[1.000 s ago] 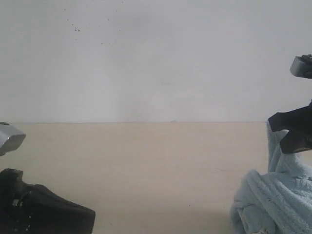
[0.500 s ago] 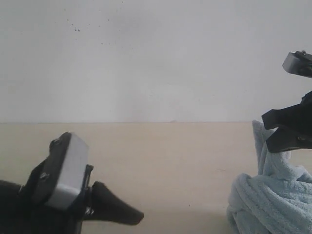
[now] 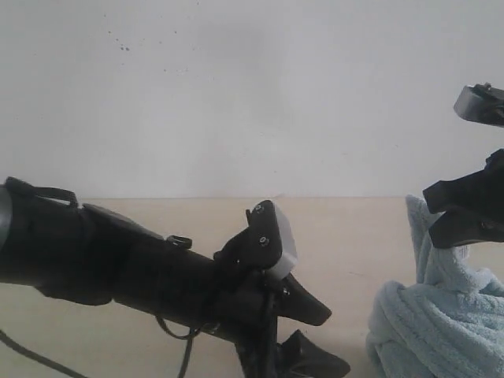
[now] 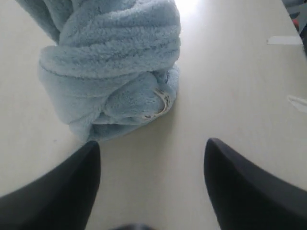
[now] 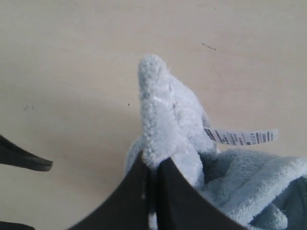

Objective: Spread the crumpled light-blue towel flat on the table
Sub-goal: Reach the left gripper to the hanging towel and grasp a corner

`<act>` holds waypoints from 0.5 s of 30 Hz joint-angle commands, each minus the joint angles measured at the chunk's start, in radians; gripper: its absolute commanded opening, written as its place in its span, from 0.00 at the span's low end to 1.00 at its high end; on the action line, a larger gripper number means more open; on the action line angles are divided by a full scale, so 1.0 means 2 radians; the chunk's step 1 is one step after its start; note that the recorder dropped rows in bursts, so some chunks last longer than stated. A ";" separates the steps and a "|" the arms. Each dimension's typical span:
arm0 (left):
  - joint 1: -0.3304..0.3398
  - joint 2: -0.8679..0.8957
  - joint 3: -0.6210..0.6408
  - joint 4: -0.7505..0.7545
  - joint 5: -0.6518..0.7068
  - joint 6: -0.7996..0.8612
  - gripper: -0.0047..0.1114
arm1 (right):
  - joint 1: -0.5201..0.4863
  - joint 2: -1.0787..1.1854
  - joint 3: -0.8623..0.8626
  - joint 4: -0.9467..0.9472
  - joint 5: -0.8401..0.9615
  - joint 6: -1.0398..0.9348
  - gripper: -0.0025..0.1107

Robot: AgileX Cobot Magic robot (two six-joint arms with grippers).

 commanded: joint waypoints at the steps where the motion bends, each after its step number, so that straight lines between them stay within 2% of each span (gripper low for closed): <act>1: -0.003 0.029 -0.032 -0.068 0.024 0.004 0.55 | -0.001 -0.004 0.000 -0.003 0.002 -0.007 0.02; 6: -0.008 0.067 -0.080 -0.062 0.093 0.004 0.55 | -0.001 -0.002 0.002 -0.008 0.003 -0.007 0.02; 12: -0.028 0.121 -0.155 0.004 0.055 0.004 0.55 | -0.001 -0.002 0.002 -0.013 0.003 -0.007 0.02; 15: -0.038 0.138 -0.180 0.003 0.024 0.004 0.55 | -0.001 -0.002 0.002 -0.013 0.003 -0.006 0.02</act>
